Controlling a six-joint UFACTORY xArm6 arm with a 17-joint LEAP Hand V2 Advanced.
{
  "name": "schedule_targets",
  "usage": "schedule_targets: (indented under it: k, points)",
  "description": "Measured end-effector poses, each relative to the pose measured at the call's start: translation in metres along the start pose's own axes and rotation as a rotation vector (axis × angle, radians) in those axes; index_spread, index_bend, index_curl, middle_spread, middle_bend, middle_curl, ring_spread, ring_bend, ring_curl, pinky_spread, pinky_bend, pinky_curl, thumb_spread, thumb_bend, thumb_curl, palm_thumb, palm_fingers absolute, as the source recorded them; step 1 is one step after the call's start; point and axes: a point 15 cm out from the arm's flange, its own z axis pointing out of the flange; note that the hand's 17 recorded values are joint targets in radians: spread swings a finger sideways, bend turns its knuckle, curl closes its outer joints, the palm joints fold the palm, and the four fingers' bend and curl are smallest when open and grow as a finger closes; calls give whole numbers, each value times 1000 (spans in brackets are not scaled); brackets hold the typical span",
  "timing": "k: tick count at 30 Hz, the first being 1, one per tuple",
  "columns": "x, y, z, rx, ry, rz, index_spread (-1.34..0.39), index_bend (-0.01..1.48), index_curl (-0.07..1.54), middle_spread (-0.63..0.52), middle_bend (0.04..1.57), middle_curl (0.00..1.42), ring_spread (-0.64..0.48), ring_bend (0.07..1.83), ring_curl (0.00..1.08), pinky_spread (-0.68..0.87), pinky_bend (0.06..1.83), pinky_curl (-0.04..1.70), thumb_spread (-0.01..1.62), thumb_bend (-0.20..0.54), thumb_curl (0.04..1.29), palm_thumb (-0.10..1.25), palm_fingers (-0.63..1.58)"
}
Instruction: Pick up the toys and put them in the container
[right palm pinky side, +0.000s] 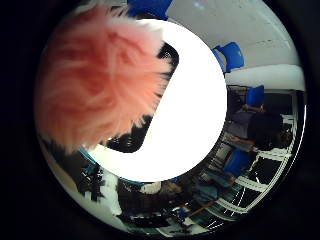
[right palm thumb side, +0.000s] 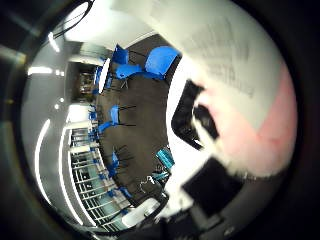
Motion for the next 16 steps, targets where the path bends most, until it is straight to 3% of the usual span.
schedule_targets:
  k: [5, 16]
  points:
    - [10, 19, 2, -47, -23, 29, -511, 215, 468, -49, 365, 403, 209, 515, 316, 490, 616, 611, 1174, -20, 476, 724, 61]
    - [48, 54, -7, -67, -39, 87, -480, 173, 349, -25, 233, 335, 235, 333, 239, 557, 484, 433, 1178, -18, 428, 717, 177]
